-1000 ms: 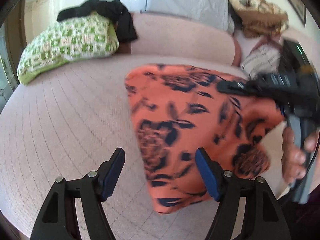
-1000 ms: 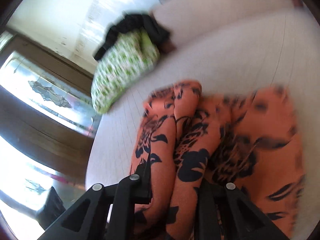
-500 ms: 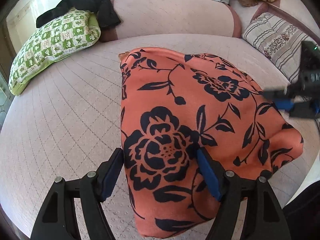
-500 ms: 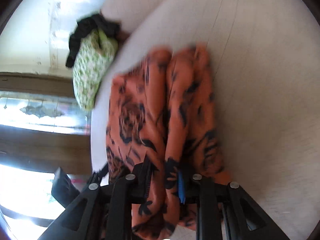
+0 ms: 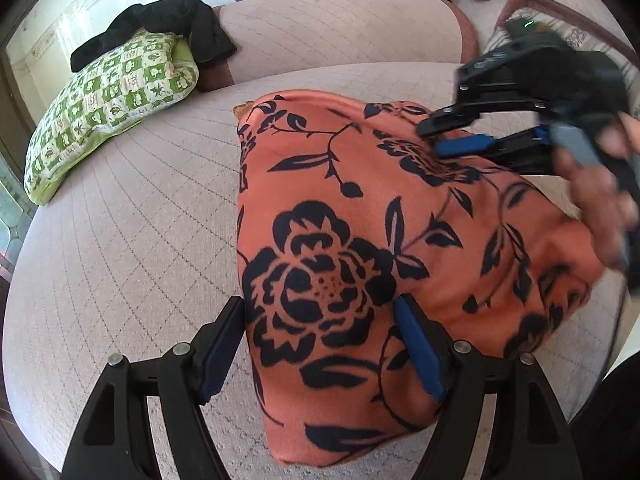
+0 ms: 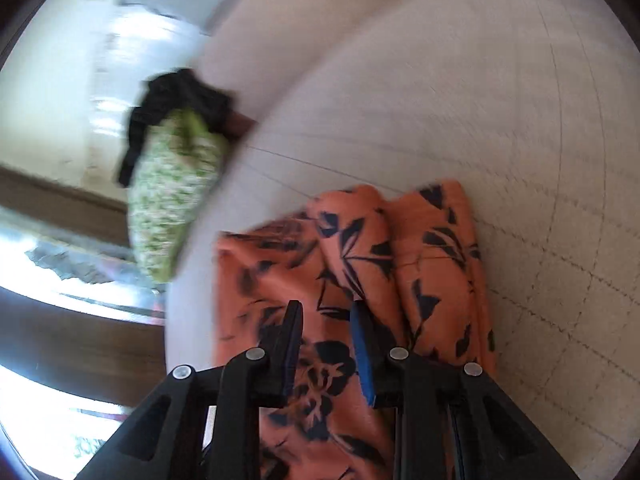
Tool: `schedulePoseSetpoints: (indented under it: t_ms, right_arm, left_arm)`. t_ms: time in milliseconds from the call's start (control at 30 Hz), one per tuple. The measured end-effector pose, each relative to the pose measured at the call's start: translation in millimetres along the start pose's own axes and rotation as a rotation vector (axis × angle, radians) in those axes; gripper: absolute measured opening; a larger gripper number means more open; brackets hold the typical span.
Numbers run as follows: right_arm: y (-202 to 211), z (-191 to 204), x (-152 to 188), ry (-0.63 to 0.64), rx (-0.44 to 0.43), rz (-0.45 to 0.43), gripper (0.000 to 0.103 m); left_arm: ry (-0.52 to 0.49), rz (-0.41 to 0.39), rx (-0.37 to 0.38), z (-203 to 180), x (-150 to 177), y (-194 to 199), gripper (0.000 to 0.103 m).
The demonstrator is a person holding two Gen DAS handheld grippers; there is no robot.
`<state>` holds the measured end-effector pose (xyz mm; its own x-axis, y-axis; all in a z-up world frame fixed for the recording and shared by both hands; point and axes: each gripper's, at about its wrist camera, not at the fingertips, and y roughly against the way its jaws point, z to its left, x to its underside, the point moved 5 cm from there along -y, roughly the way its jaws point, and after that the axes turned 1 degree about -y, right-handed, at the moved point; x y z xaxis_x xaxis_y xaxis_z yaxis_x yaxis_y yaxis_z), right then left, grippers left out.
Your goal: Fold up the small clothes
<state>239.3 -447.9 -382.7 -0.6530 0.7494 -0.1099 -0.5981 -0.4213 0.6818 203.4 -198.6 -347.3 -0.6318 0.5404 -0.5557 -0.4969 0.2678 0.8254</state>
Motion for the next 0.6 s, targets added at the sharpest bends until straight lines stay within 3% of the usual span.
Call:
schedulePoseSetpoints:
  t_ms: [133,200,267,400,500,567,600]
  right_arm:
    - [6,-4,-5,-0.064,-0.063,0.004,0.025]
    - [21,5,3,0.002,-0.061,-0.034,0.028]
    - [40,16,19,0.082,-0.06,-0.043,0.029]
    - [66,40,59,0.162,-0.16,-0.027,0.029]
    - [64,34,95,0.21,-0.074,0.023,0.029]
    - [57,5,114,0.192,0.097,0.062,0.027]
    - [51,-6,121,0.185,0.14,0.081,0.026]
  left_arm:
    - [0.045,-0.006,0.055,9,4,12,0.077]
    - [0.069,-0.03,0.08,19,3,25,0.076]
    - [0.109,-0.08,0.06,33,-1,41,0.076]
    - [0.161,-0.076,0.041,51,-4,50,0.076]
    - [0.12,0.006,-0.011,48,4,30,0.076]
    - [0.097,0.04,-0.004,41,13,15,0.077]
    - [0.093,0.035,0.003,37,15,13,0.077]
